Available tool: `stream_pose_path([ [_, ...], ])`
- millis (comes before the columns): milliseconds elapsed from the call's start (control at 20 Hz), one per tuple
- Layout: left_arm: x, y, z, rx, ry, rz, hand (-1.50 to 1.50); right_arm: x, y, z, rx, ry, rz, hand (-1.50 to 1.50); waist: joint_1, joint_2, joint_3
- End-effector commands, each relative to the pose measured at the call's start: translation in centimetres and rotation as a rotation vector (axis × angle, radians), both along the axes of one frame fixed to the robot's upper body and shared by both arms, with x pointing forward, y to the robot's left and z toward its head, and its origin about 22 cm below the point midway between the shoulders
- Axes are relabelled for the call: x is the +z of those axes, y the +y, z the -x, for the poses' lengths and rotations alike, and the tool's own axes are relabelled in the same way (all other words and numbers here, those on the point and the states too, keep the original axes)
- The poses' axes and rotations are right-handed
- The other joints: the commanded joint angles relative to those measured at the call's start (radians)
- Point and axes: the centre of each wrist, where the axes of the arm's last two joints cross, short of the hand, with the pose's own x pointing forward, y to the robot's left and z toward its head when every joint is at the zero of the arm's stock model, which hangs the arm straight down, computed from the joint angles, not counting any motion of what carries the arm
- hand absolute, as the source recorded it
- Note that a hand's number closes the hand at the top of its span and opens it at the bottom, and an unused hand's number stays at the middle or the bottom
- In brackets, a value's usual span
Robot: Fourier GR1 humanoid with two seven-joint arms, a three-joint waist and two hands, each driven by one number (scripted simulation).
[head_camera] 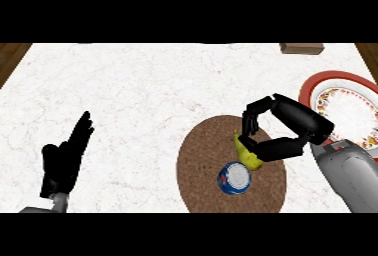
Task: Pick the pear from the placemat and place it in the plate
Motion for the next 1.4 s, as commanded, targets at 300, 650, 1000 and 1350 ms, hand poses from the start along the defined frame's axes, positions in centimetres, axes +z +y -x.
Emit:
stream_pose_path([
  [300,-0.7,-1.9,-1.4,0.022,0.040,0.045,0.00,-11.1,-4.4,-1.1,0.129,0.505,-0.422,-1.50,-0.018,0.002,0.007],
  [650,-2.1,-2.2,-0.4,0.012,0.081,0.053,0.00,-4.3,-2.3,-4.7,0.292,0.209,0.081,-1.50,-0.012,-0.007,0.006],
  [1000,-1.0,-1.1,-2.2,0.010,0.061,0.048,0.00,-0.6,0.9,-7.3,0.390,0.139,0.376,-1.50,-0.026,-0.010,0.004],
  [1350,-1.7,-2.5,-0.7,0.003,0.064,0.051,0.00,-1.8,2.7,-8.4,0.509,0.258,0.601,-1.50,-0.018,-0.009,0.005],
])
